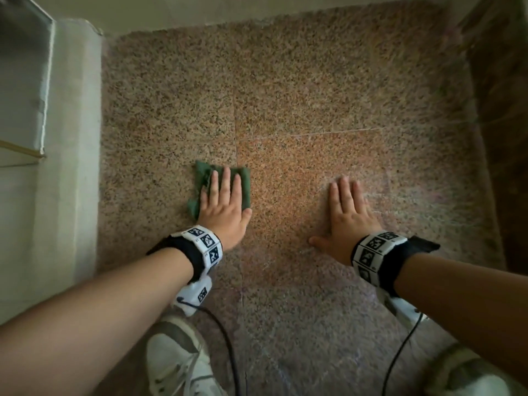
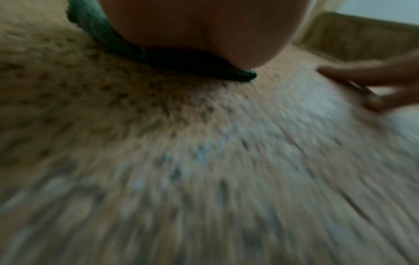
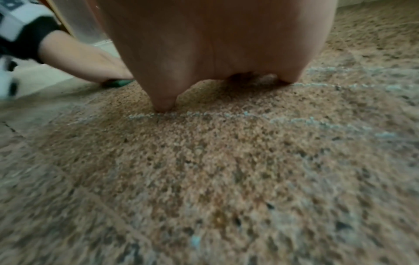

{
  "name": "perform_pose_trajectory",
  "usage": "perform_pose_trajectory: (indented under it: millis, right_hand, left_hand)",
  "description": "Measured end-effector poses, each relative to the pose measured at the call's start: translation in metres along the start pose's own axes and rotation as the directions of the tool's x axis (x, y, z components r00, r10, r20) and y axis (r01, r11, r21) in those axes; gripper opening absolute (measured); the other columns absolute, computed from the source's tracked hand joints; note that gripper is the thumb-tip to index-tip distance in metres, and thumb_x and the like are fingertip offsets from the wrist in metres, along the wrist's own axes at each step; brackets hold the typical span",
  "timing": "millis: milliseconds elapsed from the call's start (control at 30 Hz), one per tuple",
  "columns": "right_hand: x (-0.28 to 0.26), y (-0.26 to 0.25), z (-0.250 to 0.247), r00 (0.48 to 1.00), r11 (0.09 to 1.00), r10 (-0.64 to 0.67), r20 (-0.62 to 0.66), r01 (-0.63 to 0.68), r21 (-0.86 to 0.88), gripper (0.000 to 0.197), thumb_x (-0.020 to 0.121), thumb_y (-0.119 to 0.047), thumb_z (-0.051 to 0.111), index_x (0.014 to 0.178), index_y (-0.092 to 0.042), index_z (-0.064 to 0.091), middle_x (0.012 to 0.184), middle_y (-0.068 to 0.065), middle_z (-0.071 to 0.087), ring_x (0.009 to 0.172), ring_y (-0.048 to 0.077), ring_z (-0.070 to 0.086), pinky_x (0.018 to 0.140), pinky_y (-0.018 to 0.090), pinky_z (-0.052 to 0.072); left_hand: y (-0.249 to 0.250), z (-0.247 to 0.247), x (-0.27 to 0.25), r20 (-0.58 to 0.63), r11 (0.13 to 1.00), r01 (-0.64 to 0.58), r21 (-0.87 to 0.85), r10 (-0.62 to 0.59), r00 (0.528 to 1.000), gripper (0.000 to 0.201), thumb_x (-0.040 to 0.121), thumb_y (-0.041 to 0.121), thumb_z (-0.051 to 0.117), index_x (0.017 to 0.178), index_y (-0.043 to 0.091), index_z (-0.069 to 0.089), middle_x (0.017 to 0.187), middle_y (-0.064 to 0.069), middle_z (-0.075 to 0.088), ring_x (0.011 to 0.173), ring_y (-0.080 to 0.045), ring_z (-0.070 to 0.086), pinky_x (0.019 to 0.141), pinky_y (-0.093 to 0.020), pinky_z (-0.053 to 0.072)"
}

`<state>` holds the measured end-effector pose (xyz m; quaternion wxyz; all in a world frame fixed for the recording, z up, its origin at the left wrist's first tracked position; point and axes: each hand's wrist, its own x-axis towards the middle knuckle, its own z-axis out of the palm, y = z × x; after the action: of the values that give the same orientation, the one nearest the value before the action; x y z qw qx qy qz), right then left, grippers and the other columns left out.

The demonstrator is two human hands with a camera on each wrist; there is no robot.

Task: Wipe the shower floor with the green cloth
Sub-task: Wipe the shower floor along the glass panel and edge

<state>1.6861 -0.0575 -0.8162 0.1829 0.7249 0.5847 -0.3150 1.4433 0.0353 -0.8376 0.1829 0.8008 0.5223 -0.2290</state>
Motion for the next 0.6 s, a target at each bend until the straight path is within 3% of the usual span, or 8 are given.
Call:
perform_pose_trajectory:
  millis: [167,267,367,433,533,600]
  right_hand:
    - [0.0,0.0,-0.001,1.0,1.0,-0.022,-0.013,0.022,-0.003,0.123,0.08,-0.076,0.05,0.149,-0.01,-0.028,0.157,0.011,-0.032,0.144,0.035,-0.026,0.121,0.046,-0.002]
    - [0.0,0.001,-0.002,0.998,0.999,-0.04,-0.053,0.039,-0.02,0.122,0.081,-0.076,0.048,0.149,-0.008,-0.026,0.157,0.013,-0.029,0.146,0.036,-0.023,0.121,0.047,-0.001]
    - [-0.001,0.004,-0.004,0.996,0.998,-0.066,-0.052,0.066,-0.009,0.12,0.082,-0.074,0.05,0.15,-0.009,-0.024,0.159,0.011,-0.027,0.147,0.034,-0.021,0.122,0.046,0.001]
    - [-0.006,0.005,-0.001,0.997,0.997,-0.073,-0.04,0.072,-0.007,0.12,0.081,-0.074,0.051,0.15,-0.009,-0.023,0.159,0.01,-0.025,0.147,0.033,-0.021,0.122,0.047,0.003]
    - [0.003,0.01,0.004,0.994,0.997,-0.069,-0.084,0.067,-0.027,0.12,0.081,-0.074,0.051,0.151,-0.01,-0.024,0.159,0.009,-0.026,0.146,0.032,-0.022,0.122,0.046,0.003]
    - [0.0,0.009,0.004,0.995,0.997,-0.07,-0.069,0.068,-0.027,0.12,0.08,-0.075,0.051,0.151,-0.012,-0.022,0.16,0.007,-0.026,0.146,0.031,-0.023,0.122,0.045,0.002]
  left_hand:
    - [0.019,0.028,-0.069,0.224,0.989,-0.127,0.07,0.109,0.968,0.078,0.102,0.051,0.023,0.15,0.013,-0.027,0.15,-0.005,-0.046,0.138,-0.028,-0.041,0.119,-0.053,-0.007]
    - [0.032,0.033,-0.094,0.333,0.992,-0.111,0.067,0.083,0.939,0.077,0.103,0.048,0.026,0.15,0.016,-0.026,0.15,-0.002,-0.046,0.139,-0.026,-0.041,0.12,-0.051,-0.007]
    - [0.035,0.027,-0.099,0.367,0.992,-0.103,0.07,0.07,0.927,0.076,0.104,0.045,0.03,0.152,0.018,-0.024,0.153,-0.001,-0.042,0.141,-0.026,-0.036,0.12,-0.048,-0.004]
    - [0.034,0.03,-0.103,0.333,0.988,-0.118,0.095,0.081,0.939,0.077,0.104,0.046,0.029,0.151,0.018,-0.026,0.154,-0.003,-0.04,0.143,-0.027,-0.034,0.121,-0.049,-0.002]
    - [0.02,0.049,-0.097,0.16,0.968,-0.174,0.181,0.145,0.976,0.074,0.101,0.052,0.015,0.145,0.017,-0.032,0.154,-0.005,-0.04,0.144,-0.028,-0.032,0.121,-0.049,-0.004]
    - [0.018,0.055,-0.097,0.116,0.962,-0.217,0.166,0.2,0.973,0.072,0.098,0.054,0.011,0.145,0.017,-0.031,0.155,-0.005,-0.037,0.145,-0.028,-0.03,0.12,-0.048,-0.006]
